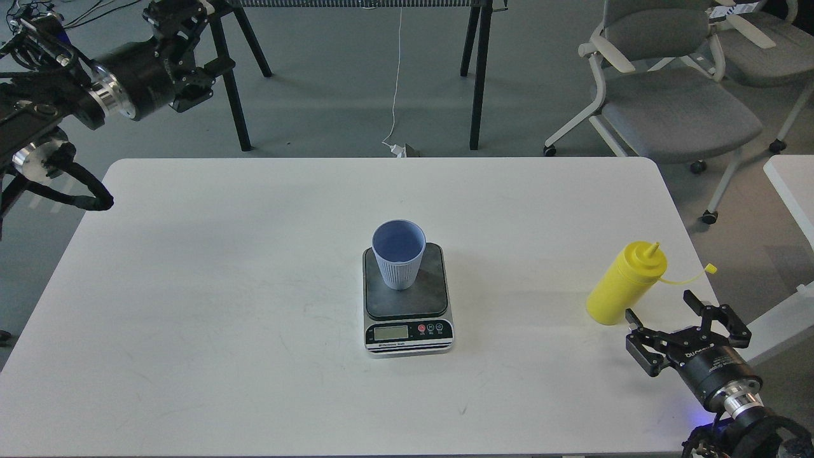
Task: Pour seasoning into cup on scale with both arms
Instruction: 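Move the right gripper to the yellow bottle and grasp it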
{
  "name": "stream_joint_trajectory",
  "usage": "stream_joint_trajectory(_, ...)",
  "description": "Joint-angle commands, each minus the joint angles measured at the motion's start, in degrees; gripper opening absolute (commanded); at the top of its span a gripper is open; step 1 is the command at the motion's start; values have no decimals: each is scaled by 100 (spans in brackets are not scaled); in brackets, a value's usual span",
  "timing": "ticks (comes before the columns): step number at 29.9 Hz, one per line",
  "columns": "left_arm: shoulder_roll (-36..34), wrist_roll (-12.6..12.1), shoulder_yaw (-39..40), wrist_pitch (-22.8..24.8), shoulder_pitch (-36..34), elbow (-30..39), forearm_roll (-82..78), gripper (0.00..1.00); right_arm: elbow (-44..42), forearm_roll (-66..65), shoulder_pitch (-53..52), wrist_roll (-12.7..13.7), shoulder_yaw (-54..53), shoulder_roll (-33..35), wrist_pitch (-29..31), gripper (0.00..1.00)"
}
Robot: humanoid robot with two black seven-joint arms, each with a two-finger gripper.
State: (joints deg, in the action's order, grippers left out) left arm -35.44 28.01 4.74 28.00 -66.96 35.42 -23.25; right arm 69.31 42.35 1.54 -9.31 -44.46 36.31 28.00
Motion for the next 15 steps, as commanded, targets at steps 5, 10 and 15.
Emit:
stream_joint_trajectory(5,20,-1,-8,0,60,0,-4,94,-506,-157,-232,-1,218,-432,0,99)
stream_joint_trajectory(10,46,-1,1,0,157,0,-4,94,-550,-245,-329,-1,218,-546,0,99)
stream_joint_trajectory(15,37,-1,1,0,200,0,-4,94,-550,-254,-487,-9,218,-626,0,99)
